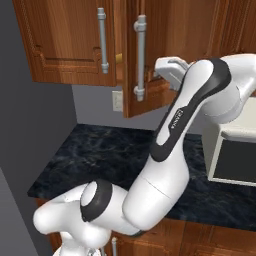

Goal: Pick the candle and candle from the dining table and place them in the open cabinet. Close the cabinet after placing the objects.

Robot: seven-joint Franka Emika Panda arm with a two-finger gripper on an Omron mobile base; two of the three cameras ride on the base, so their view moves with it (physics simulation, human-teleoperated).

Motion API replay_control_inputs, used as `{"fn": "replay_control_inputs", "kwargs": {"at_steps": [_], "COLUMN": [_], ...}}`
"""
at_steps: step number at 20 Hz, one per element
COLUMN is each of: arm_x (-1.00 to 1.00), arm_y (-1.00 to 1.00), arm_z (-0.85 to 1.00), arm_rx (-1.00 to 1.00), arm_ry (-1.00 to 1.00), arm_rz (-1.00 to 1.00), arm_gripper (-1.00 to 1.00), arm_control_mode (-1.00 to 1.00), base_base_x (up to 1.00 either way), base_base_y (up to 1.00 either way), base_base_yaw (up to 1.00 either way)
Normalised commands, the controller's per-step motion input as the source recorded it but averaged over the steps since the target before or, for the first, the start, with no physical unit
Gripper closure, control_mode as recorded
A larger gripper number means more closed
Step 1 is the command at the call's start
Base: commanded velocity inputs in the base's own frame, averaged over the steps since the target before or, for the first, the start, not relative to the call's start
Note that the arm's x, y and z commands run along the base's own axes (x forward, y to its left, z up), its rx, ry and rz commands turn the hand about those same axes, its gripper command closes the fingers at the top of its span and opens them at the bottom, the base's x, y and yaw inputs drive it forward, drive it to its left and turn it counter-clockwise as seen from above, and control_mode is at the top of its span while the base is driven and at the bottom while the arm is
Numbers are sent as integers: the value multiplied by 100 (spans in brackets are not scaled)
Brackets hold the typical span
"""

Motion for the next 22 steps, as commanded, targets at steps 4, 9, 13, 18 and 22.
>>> {"fn": "replay_control_inputs", "kwargs": {"at_steps": [4, 9, 13, 18, 22], "arm_x": [59, 75, 80, 85, 88], "arm_y": [62, 47, 46, 42, 29], "arm_z": [6, 3, 0, 0, 0], "arm_rx": [-9, -12, -9, -7, -5], "arm_ry": [0, 0, 0, 0, 0], "arm_rz": [-7, -9, -9, -8, -5], "arm_gripper": [-100, -100, -100, -100, -100], "arm_control_mode": [-100, -100, -100, -100, -100], "base_base_x": [0, 0, 0, 0, 0], "base_base_y": [0, 0, 0, 0, 0], "base_base_yaw": [0, 0, 0, 0, 0]}}
